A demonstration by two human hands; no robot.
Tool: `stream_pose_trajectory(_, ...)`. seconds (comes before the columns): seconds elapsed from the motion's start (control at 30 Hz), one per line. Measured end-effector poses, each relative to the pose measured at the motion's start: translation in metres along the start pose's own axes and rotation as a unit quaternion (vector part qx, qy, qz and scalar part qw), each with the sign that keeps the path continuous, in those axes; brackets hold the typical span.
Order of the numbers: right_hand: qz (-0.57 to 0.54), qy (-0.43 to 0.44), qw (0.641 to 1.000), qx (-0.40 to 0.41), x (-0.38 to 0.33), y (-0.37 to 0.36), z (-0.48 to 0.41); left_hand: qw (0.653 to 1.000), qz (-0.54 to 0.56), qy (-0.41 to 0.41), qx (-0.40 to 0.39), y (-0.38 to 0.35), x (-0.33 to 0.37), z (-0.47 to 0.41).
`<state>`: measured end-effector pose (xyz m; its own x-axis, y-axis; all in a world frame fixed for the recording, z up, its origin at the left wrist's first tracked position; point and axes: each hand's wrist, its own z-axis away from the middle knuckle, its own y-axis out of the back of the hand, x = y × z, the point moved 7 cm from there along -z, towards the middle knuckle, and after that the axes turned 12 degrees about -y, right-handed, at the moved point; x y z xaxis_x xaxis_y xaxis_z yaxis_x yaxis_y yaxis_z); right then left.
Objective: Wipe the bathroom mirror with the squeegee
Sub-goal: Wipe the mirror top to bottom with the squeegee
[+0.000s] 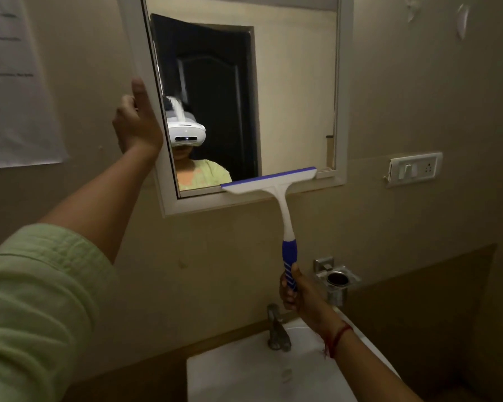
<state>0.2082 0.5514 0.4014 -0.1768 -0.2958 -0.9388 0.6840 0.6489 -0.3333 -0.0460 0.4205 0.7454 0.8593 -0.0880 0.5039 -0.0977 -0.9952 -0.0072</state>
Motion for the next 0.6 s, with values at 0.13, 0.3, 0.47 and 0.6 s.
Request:
stream_pose_trajectory(0.13, 0.007, 0.0, 1.0, -0.001, -0.002, -0.001, 0.01, 1.0, 0.003, -0.009, 0.004, 0.001, 0.002, 0.0)
stream_pose_trajectory(0.3, -0.019, 0.097, 0.995, -0.006, -0.04, -0.018, 0.024, 1.0, 0.006, -0.014, 0.004, 0.001, 0.0, -0.001)
stream_pose_trajectory(0.47, 0.031, 0.207, 0.978, 0.009, -0.138, -0.046, 0.041, 0.999, 0.028, -0.021, -0.004, 0.002, 0.003, 0.001)
stream_pose_trajectory(0.6, 0.032, 0.265, 0.963, -0.029, -0.222, -0.063, 0.053, 0.999, 0.033, -0.03, -0.01, 0.002, 0.005, 0.001)
